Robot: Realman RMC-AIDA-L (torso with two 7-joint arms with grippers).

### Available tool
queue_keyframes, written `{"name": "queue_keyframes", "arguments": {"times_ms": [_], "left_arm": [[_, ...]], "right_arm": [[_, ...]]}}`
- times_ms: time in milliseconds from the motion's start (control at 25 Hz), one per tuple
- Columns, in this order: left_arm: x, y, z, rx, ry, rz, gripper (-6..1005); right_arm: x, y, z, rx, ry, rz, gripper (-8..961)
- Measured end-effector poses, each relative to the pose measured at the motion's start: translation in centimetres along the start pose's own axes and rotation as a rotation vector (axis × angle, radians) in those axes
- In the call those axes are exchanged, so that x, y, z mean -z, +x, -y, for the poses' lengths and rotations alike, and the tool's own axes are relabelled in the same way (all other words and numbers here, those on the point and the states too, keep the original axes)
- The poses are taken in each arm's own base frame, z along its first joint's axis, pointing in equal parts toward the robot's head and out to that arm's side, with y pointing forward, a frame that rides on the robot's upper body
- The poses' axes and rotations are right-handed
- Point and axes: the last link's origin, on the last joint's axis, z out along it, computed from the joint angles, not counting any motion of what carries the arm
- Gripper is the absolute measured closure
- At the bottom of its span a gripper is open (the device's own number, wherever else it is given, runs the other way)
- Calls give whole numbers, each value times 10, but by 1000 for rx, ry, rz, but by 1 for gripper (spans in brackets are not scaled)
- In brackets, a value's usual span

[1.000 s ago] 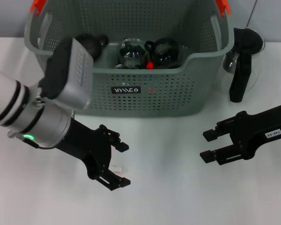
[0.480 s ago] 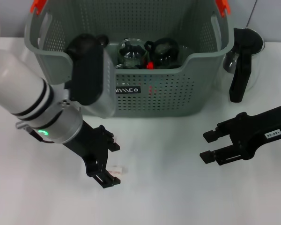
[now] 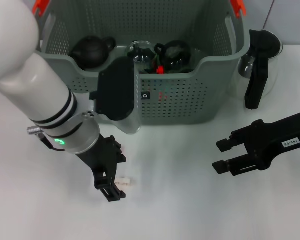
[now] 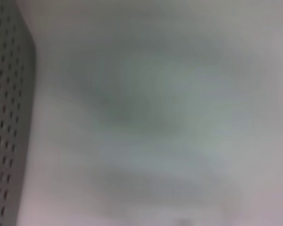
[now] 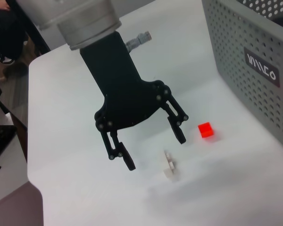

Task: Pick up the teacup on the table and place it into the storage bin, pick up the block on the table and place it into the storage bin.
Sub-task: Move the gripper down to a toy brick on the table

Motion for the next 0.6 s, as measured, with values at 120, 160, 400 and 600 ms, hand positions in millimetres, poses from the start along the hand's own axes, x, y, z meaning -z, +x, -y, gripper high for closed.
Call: {"name": "queue_keyframes", "arguments": {"times_ms": [120,160,400,600], "left_arm": [[-3,3,-2,-11,-4,11,141],[-3,4,-2,-15,-5,15,142],[-10,10,-4,-38,-7,36,145],[-14,10,-2,-27,1,50,262]], "right_arm": [[-1,0,-1,0,-2,1,288],[-1,0,-1,0,-3,2,288],[-2,2,0,-6,3,5,287],[-3,2,0,-7,4,6,287]]}}
